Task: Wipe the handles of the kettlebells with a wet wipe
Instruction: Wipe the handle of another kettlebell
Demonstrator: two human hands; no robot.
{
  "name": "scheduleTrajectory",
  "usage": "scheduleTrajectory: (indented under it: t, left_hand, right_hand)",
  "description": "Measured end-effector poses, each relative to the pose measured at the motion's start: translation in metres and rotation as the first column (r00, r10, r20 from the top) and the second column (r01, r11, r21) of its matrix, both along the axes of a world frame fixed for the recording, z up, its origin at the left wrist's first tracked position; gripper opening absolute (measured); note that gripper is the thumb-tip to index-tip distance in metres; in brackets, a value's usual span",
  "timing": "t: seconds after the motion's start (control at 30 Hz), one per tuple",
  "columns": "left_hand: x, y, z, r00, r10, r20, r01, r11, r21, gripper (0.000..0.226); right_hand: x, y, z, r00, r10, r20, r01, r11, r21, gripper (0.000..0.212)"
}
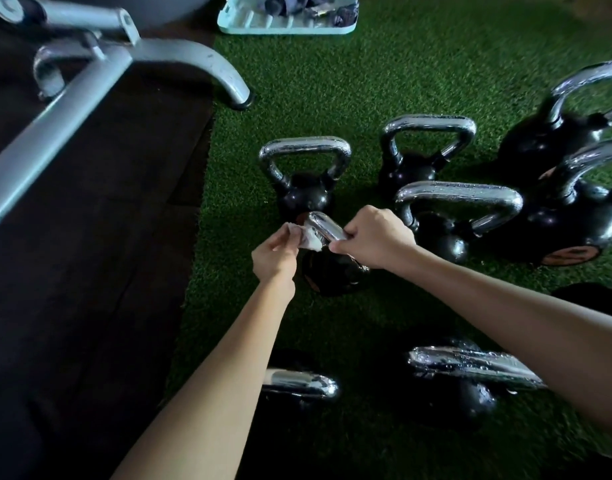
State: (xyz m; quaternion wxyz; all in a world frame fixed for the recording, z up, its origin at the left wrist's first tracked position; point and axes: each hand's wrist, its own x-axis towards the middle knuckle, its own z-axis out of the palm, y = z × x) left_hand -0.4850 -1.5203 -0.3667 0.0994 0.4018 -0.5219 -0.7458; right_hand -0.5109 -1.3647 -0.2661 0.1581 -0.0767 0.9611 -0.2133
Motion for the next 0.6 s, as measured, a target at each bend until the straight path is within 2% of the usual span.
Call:
scheduleTrajectory:
  t: [0.1, 0.2, 0.27, 0.37, 0.43, 0.6]
  left_hand:
    - [0.0, -0.002, -0.002, 0.999, -0.042, 0.027, 0.039, 0.996, 0.08, 0.027]
    - [0.003, -0.004, 0.003, 0.994, -0.103, 0.024, 0.102, 0.994, 0.031, 0.029]
    - [0.006, -0.008, 0.001, 0.973, -0.229, 0.014, 0.23, 0.971, -0.073, 0.033]
    - [0.01, -0.017, -0.005, 0.916, -0.396, 0.067, 0.397, 0.87, -0.292, 0.044]
    - [0.011, -0.019, -0.004, 0.906, -0.405, 0.12, 0.417, 0.816, -0.4, 0.042]
    - [0.011, -0.011, 0.01, 0.923, -0.372, 0.102, 0.349, 0.695, -0.629, 0.011]
  right_hand:
    - [-0.006, 0.013, 0.006, 0.978, 0.08, 0.192, -0.057, 0.991, -0.122, 0.025]
    - [-0.016, 0.025, 0.01, 0.933, 0.14, 0.331, -0.08, 0.979, -0.189, 0.016]
    - [-0.019, 0.027, 0.01, 0.93, 0.169, 0.328, -0.111, 0.976, -0.186, 0.015]
    - [-0.02, 0.025, 0.001, 0.943, 0.173, 0.284, -0.131, 0.978, -0.161, 0.03]
    - [-0.02, 0.025, -0.003, 0.949, 0.173, 0.264, -0.136, 0.979, -0.155, 0.037]
    - [-0.019, 0.027, 0.003, 0.952, 0.158, 0.262, -0.115, 0.978, -0.175, 0.025]
